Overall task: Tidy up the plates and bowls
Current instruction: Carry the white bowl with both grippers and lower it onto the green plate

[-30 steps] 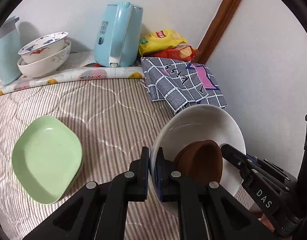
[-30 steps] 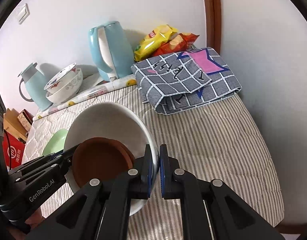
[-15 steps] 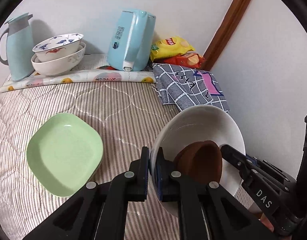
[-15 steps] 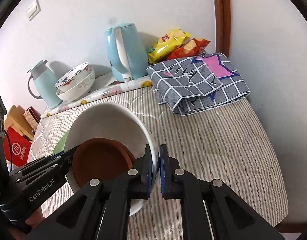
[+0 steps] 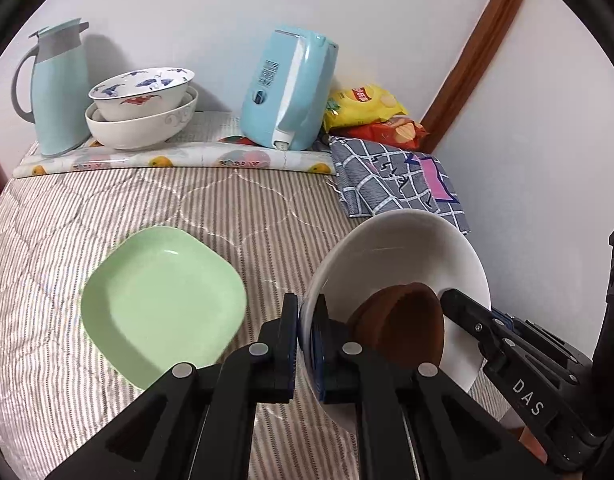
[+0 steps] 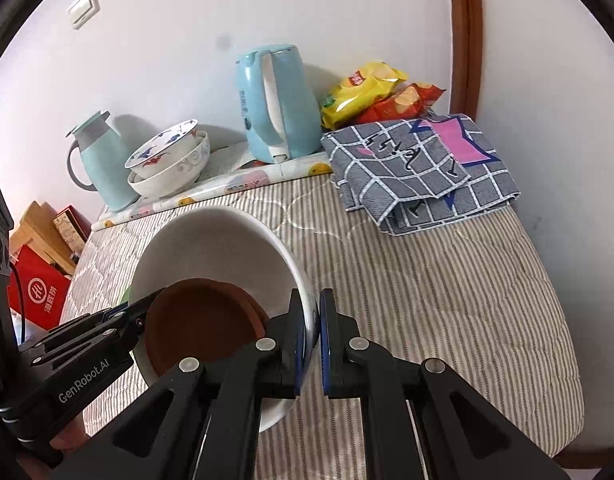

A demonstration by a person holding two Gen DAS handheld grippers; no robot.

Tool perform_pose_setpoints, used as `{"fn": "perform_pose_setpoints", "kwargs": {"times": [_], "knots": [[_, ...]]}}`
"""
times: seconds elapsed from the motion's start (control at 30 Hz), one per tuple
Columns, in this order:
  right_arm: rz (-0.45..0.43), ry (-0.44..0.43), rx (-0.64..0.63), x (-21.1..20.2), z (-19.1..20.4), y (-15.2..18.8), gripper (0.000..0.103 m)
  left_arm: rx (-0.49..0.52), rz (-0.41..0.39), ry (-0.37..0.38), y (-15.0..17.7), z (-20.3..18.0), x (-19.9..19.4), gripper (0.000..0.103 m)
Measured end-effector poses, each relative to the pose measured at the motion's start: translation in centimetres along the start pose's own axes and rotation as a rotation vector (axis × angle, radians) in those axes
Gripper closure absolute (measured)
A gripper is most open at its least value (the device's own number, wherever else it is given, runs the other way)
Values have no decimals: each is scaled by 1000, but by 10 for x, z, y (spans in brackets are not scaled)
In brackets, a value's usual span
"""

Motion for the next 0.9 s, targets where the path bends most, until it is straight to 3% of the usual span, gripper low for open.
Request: {"fn": "perform_pose_setpoints", "kwargs": {"times": [0.9], "knots": [[46, -59, -73, 40, 81, -3, 96, -88, -2, -56, -12, 91, -4, 96]]}}
Point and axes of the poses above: each gripper's, at about its wrist camera, not at the fingertips, and x roughly the way its jaws point, z to its left, y to its underside, the point moved 9 cm from there along x, roughly the way its jaws point, and after that the axes turned 4 degrees about -z, right-handed, at the moved point
